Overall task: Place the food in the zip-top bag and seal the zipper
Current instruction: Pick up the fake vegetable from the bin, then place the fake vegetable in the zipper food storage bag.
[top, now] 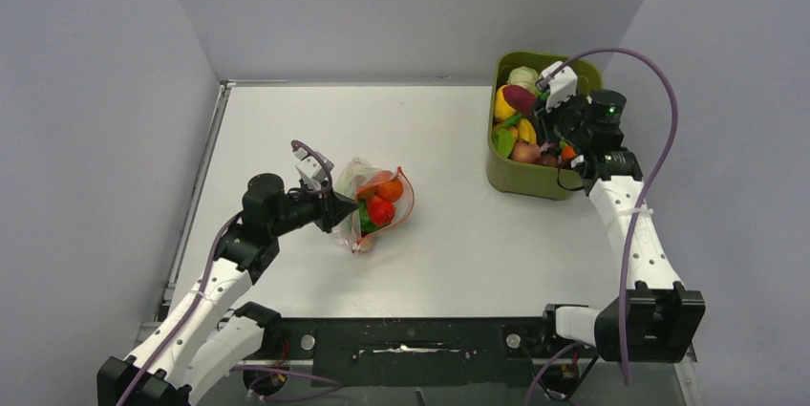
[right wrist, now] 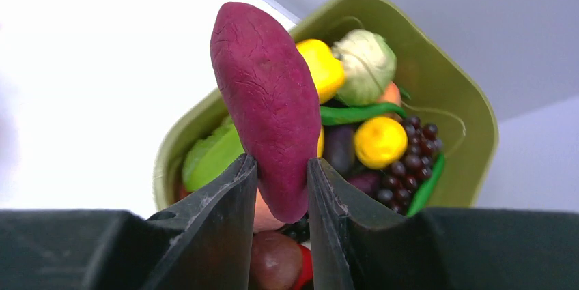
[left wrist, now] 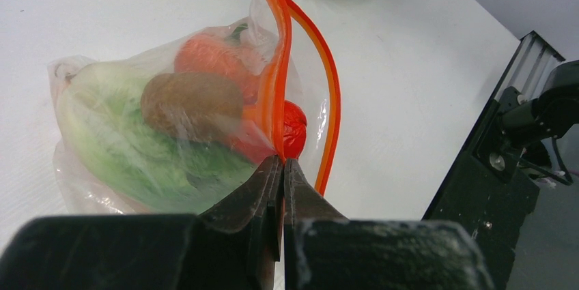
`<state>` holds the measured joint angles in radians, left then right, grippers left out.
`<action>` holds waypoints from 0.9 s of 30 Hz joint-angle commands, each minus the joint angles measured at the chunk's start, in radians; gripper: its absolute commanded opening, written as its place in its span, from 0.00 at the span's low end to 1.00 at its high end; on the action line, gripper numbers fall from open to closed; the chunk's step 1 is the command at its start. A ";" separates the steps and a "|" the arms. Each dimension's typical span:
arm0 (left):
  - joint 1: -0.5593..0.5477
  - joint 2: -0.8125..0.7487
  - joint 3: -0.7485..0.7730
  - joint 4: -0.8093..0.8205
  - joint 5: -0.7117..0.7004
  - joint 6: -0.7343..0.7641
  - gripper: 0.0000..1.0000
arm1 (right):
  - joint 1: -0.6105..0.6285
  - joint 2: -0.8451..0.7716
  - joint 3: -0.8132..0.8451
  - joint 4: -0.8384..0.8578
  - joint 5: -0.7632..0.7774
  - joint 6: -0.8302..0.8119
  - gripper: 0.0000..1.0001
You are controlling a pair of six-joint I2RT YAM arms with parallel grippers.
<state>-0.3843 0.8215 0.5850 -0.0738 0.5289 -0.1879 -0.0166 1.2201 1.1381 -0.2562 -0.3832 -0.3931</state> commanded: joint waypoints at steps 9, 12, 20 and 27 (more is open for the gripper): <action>0.005 0.015 0.073 0.086 0.064 -0.119 0.00 | 0.312 -0.150 0.001 -0.219 -0.157 -0.350 0.17; 0.005 0.019 0.107 0.068 0.061 -0.124 0.00 | 0.390 -0.151 -0.002 -0.263 -0.177 -0.398 0.16; 0.005 0.021 0.131 0.035 0.062 -0.142 0.00 | 0.654 -0.130 -0.030 -0.256 -0.096 -0.430 0.16; 0.005 0.034 0.142 0.030 0.077 -0.158 0.00 | 0.801 -0.018 -0.005 -0.279 0.068 -0.462 0.16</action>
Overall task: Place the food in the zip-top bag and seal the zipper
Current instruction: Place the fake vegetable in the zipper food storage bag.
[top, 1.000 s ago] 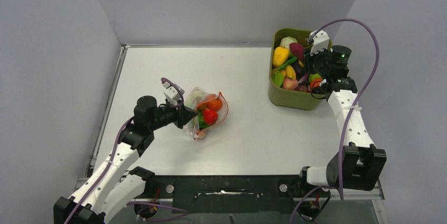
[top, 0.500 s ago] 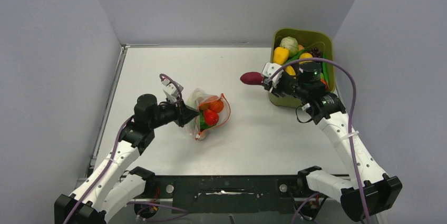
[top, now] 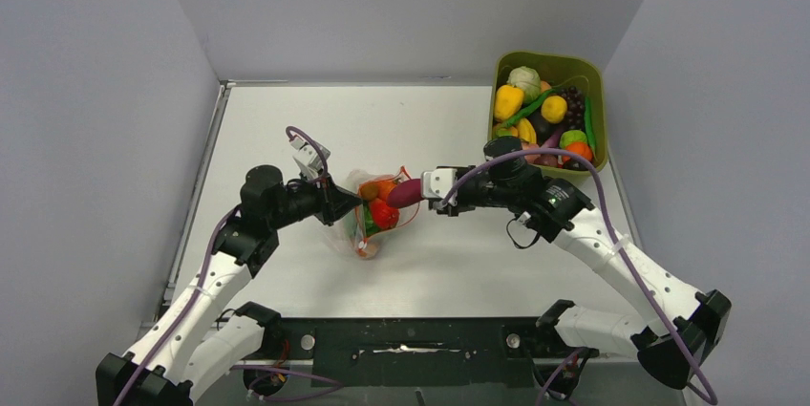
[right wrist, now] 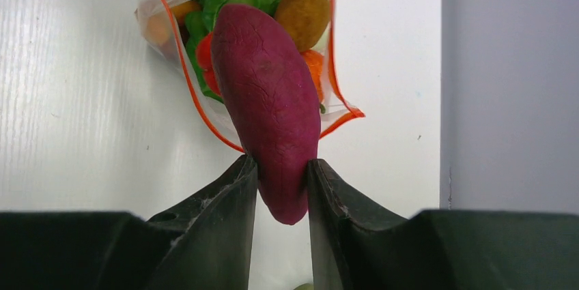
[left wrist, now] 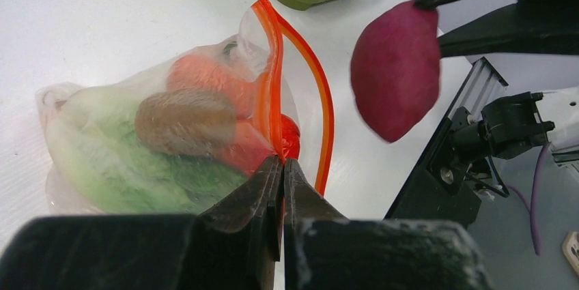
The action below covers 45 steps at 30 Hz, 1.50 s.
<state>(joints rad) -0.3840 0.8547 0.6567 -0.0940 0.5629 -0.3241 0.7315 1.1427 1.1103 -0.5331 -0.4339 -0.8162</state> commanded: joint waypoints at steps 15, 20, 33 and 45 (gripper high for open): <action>0.005 0.007 0.072 0.102 0.071 -0.102 0.00 | 0.263 0.264 0.076 0.134 0.423 -0.067 0.16; 0.005 0.014 0.078 0.107 0.071 -0.111 0.00 | 0.276 0.299 0.104 0.154 0.438 -0.030 0.15; 0.005 -0.005 0.075 0.128 0.062 -0.141 0.00 | 0.265 0.308 0.084 0.199 0.472 0.040 0.29; 0.005 -0.008 0.067 0.128 0.057 -0.137 0.00 | 0.192 0.114 0.000 0.160 0.233 0.042 0.63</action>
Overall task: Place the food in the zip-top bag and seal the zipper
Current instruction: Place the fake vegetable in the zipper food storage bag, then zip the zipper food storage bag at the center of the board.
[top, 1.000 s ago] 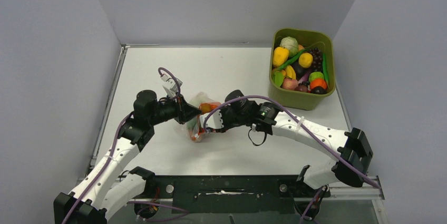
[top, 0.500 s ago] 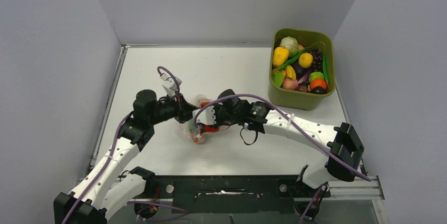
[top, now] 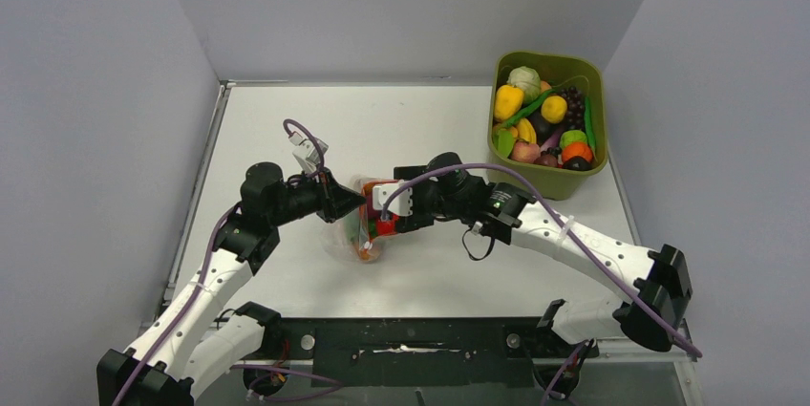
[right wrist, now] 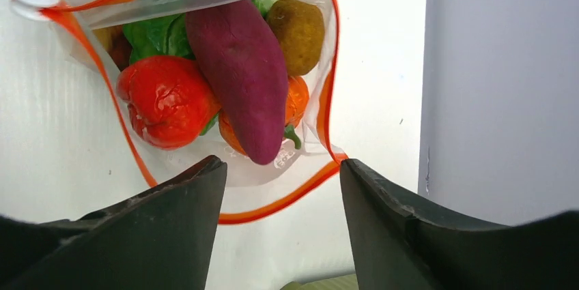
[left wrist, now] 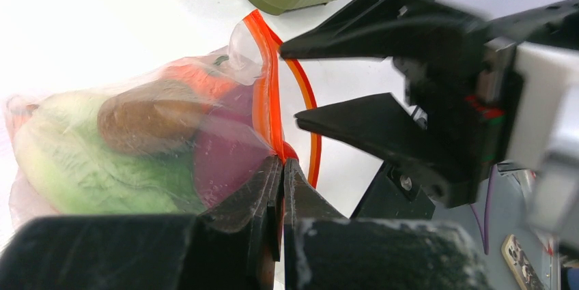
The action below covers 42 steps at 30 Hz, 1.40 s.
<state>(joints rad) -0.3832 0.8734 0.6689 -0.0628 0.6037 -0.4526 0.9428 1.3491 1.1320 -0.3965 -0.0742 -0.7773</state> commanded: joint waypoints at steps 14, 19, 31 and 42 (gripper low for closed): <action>0.006 -0.020 0.055 0.113 0.018 -0.024 0.00 | 0.002 -0.120 -0.143 0.135 -0.372 0.022 0.46; 0.006 -0.019 0.055 0.116 0.018 -0.028 0.00 | 0.021 -0.080 -0.153 0.192 -0.393 0.033 0.46; 0.005 -0.013 0.059 0.122 0.019 -0.034 0.00 | 0.043 -0.008 -0.133 0.205 -0.430 0.024 0.39; 0.005 -0.017 0.052 0.141 0.029 -0.052 0.00 | 0.055 0.043 -0.104 0.222 -0.469 0.038 0.12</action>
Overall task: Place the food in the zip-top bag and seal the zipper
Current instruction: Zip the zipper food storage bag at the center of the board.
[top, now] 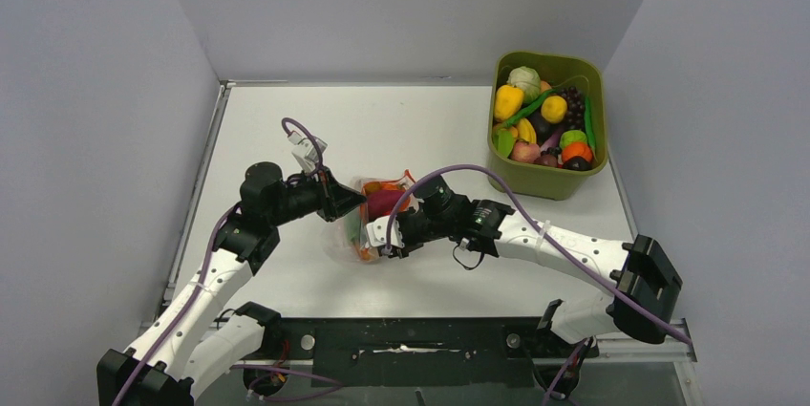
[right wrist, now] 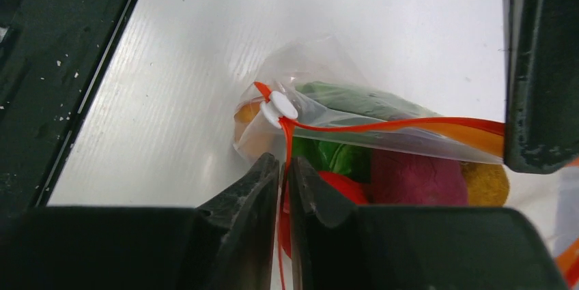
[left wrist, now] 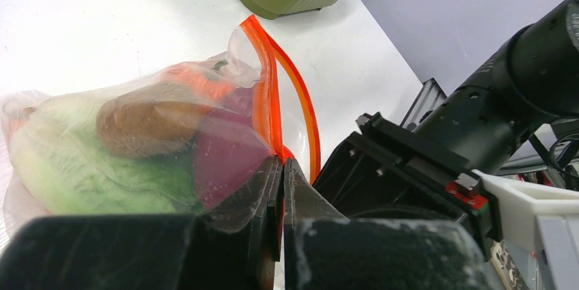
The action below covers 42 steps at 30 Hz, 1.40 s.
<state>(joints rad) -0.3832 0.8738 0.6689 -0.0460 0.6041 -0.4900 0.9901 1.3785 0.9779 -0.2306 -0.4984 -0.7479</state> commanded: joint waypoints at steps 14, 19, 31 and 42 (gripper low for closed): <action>0.005 -0.181 0.041 0.055 -0.025 0.274 0.36 | -0.038 -0.044 0.042 0.227 -0.055 0.252 0.00; 0.006 -0.295 0.026 -0.004 -0.041 0.447 0.37 | -0.066 -0.049 0.047 0.278 -0.038 0.342 0.00; 0.006 -0.409 -0.097 -0.097 0.125 0.663 0.33 | -0.113 -0.037 0.061 0.372 -0.049 0.487 0.00; 0.004 -0.403 -0.170 -0.008 0.112 0.695 0.36 | -0.114 -0.011 0.101 0.385 -0.081 0.560 0.00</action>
<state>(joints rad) -0.3832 0.4725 0.5014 -0.1276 0.6720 0.1703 0.8822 1.3796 1.0111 0.0597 -0.5446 -0.2234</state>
